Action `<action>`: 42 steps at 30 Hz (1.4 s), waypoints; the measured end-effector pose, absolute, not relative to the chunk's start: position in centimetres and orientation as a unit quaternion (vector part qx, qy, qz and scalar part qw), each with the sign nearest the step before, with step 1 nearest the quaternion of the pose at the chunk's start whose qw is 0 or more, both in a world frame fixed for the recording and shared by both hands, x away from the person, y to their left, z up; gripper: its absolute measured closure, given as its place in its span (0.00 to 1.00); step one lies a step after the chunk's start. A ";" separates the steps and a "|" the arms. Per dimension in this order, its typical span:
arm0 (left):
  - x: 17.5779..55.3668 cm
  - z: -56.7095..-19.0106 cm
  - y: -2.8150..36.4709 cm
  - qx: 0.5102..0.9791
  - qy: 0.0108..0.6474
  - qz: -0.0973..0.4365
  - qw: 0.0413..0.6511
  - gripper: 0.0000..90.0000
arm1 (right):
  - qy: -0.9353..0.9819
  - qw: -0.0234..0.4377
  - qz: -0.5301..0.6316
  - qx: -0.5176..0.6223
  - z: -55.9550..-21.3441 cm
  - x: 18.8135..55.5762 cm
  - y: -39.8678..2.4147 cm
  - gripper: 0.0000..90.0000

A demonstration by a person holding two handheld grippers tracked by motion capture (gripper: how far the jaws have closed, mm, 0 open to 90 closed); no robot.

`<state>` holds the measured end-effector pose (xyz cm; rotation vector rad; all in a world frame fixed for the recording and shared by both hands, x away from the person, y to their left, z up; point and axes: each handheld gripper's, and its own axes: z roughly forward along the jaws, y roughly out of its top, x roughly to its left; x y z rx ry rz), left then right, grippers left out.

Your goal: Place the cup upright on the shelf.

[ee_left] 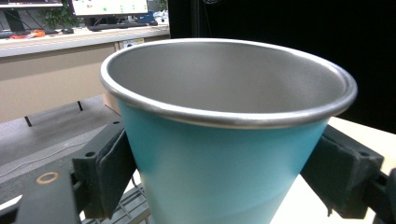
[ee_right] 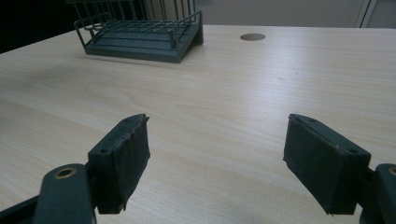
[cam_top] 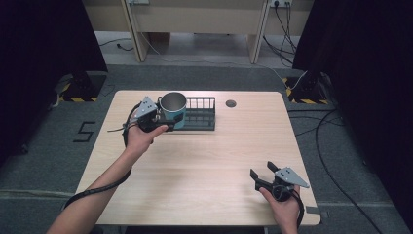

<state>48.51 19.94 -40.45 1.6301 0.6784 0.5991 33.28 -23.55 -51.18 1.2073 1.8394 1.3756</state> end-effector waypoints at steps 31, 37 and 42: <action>50.9 -40.0 18.8 0.701 0.307 0.266 0.586 0.18 | 0.682 0.268 0.511 0.449 -51.2 33.3 -23.6 0.26; 51.3 -39.6 18.7 0.698 0.309 0.268 0.587 0.18 | 0.683 0.268 0.511 0.449 -51.2 33.3 -23.6 0.26; 51.7 -39.4 18.6 0.697 0.312 0.270 0.586 0.18 | 0.683 0.269 0.510 0.448 -51.2 33.3 -23.6 0.26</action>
